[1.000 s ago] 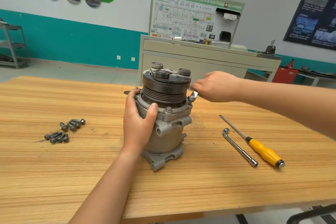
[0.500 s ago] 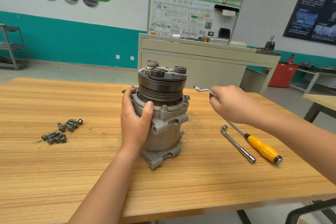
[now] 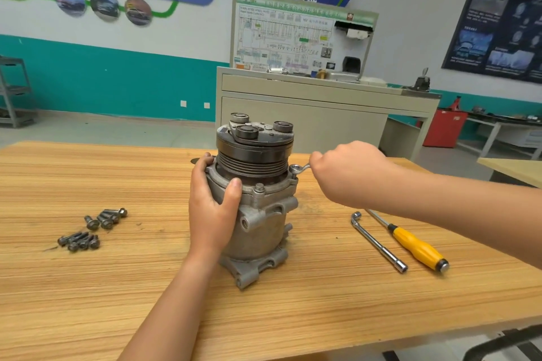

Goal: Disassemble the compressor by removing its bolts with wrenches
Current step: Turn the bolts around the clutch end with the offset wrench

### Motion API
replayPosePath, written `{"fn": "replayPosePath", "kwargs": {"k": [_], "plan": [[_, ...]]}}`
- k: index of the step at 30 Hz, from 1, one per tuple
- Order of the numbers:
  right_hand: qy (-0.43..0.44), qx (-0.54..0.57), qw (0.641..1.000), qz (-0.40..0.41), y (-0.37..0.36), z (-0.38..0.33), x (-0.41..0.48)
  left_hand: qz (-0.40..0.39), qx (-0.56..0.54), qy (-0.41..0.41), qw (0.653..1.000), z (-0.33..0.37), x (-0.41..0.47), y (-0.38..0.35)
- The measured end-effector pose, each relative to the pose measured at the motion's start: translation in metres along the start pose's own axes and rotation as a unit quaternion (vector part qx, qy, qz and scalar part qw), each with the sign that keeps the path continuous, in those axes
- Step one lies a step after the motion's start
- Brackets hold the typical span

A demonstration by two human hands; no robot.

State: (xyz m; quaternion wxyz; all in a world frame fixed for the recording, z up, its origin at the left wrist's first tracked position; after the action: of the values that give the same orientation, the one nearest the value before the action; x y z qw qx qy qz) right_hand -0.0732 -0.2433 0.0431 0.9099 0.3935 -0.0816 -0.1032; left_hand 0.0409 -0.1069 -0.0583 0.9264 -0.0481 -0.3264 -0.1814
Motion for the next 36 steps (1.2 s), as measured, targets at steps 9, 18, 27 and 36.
{"fn": "replayPosePath", "kwargs": {"k": [9, 18, 27, 36], "plan": [[0.092, -0.014, 0.995, 0.044, -0.013, 0.018, 0.034, 0.003, -0.002, 0.000, 1.000, -0.001, 0.001, 0.000], [0.009, 0.255, 0.945, 0.207, -0.015, 0.022, 0.024, -0.010, 0.004, 0.000, 1.000, 0.005, -0.001, 0.001], [0.013, 0.167, 0.981, 0.093, 0.000, 0.017, -0.039, -0.008, 0.003, 0.006, 1.000, 0.002, -0.001, 0.001], [-0.010, 0.028, 1.000, 0.003, -0.001, -0.003, -0.019, -0.007, 0.001, 0.001, 1.000, 0.002, -0.001, 0.001]]}}
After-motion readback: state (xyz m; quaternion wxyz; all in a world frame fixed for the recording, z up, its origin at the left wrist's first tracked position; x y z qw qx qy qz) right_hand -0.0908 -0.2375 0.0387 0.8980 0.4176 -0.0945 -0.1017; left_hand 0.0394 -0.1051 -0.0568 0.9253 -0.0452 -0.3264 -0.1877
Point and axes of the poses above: each hand's wrist, its own x-axis towards the middle knuckle, its own y-axis out of the back of the hand, z = x × y, the point moved 4 cm from there along x, towards the middle knuckle, and after that the axes turned 10 degrees about -z, right-handed, at the moved point
